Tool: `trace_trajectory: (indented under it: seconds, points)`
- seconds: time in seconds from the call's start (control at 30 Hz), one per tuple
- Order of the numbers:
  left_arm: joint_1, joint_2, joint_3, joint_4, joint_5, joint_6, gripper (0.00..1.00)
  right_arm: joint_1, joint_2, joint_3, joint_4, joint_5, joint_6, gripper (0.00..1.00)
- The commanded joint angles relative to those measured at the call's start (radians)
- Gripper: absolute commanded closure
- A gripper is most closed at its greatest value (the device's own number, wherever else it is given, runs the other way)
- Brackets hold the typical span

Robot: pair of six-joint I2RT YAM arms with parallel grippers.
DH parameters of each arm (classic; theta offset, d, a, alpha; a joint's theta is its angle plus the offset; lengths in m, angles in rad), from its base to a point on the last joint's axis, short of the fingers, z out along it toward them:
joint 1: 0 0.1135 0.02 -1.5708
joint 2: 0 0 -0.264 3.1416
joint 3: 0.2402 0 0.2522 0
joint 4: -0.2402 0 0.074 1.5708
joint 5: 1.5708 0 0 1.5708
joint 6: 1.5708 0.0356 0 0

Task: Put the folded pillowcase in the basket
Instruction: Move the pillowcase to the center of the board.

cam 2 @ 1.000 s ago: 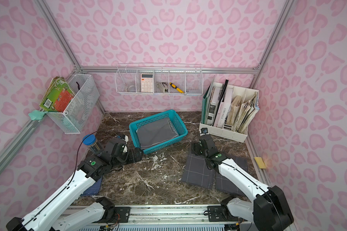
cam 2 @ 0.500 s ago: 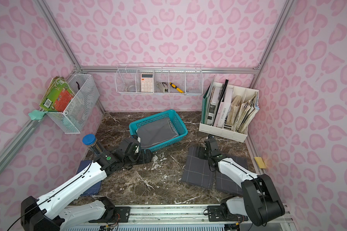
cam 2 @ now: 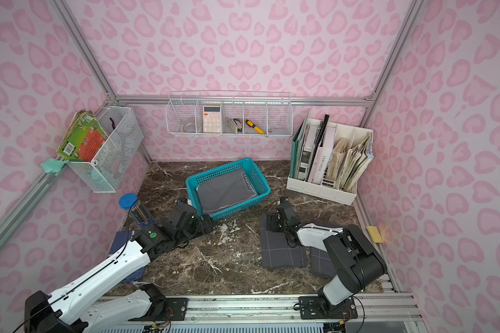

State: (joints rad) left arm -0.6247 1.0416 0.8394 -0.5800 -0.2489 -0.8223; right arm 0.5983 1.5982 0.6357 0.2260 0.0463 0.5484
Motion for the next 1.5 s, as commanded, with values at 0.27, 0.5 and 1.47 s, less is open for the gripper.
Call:
trace_trajectory:
  seconds: [0.27, 0.5, 1.47]
  points:
    - [0.003, 0.112, 0.060, -0.056, 0.085, 0.027, 0.01, 0.209, -0.062, 0.038, -0.127, 0.048, 0.041, 0.14]
    - [-0.006, 0.192, 0.099, -0.026, 0.192, 0.083, 0.02, 0.146, -0.241, -0.032, -0.246, 0.070, 0.030, 0.12]
    - [-0.056, 0.269, -0.069, 0.104, 0.375, 0.029, 0.10, 0.252, -0.118, 0.106, -0.335, 0.085, -0.038, 0.15]
